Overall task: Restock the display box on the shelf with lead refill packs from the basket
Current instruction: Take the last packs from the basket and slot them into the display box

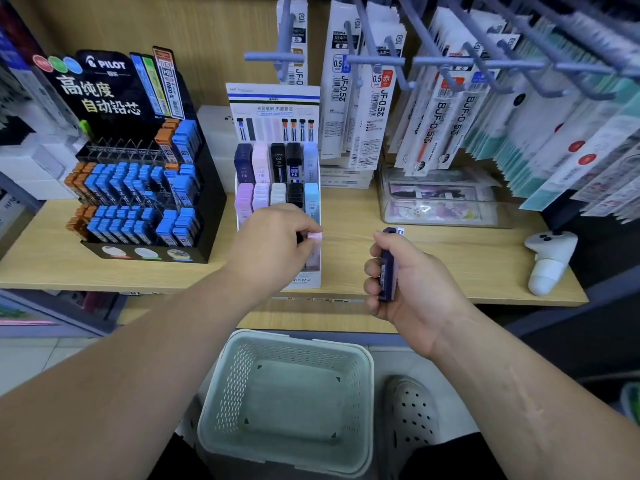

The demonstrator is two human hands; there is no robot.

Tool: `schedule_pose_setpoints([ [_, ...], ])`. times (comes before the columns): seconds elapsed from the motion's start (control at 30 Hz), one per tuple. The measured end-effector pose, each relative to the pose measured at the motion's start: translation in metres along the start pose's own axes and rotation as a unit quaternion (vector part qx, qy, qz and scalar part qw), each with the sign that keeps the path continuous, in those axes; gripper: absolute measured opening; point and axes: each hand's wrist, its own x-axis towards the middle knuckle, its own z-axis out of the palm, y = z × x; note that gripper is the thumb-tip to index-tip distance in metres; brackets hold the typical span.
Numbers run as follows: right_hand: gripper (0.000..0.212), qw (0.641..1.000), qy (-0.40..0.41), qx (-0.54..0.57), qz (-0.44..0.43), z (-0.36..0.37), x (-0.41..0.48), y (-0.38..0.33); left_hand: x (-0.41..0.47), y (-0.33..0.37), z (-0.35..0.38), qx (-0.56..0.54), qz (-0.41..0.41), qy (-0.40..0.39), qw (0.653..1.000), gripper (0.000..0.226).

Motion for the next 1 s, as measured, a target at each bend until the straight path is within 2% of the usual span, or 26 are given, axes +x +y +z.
schedule_pose_setpoints([
  [0.27, 0.020, 1.000, -0.014, 0.012, 0.019, -0.003, -0.003, -0.004, 0.002, 0.000, 0.007, 0.072, 0.000, 0.014, 0.997, 0.004],
  [0.57, 0.026, 0.998, -0.058, -0.007, 0.007, 0.001, -0.003, -0.002, 0.000, 0.004, 0.003, 0.088, 0.001, 0.013, 0.996, 0.010],
  [0.63, 0.026, 0.997, -0.077, -0.015, 0.003, 0.002, -0.003, -0.002, -0.001, 0.007, -0.003, 0.033, -0.014, 0.032, 0.999, 0.008],
  [0.7, 0.026, 0.995, -0.100, -0.026, 0.003, 0.005, -0.004, -0.001, -0.002, 0.016, -0.012, -0.114, -0.090, 0.022, 0.989, 0.005],
  [0.77, 0.027, 0.992, -0.124, -0.035, 0.007, 0.008, -0.004, -0.001, -0.005, 0.027, -0.019, -0.300, -0.176, -0.037, 0.937, 0.009],
  [0.8, 0.028, 0.990, -0.136, -0.038, 0.009, 0.009, -0.005, 0.000, -0.007, 0.031, -0.022, -0.359, -0.195, -0.070, 0.910, 0.012],
  [0.87, 0.031, 0.987, -0.156, -0.046, 0.010, 0.013, -0.005, 0.001, -0.012, 0.035, -0.024, -0.403, -0.195, -0.106, 0.888, 0.014],
  [1.0, 0.038, 0.985, -0.156, -0.076, 0.013, 0.020, -0.003, 0.004, -0.018, 0.026, -0.029, -0.409, -0.201, -0.092, 0.886, 0.014],
])
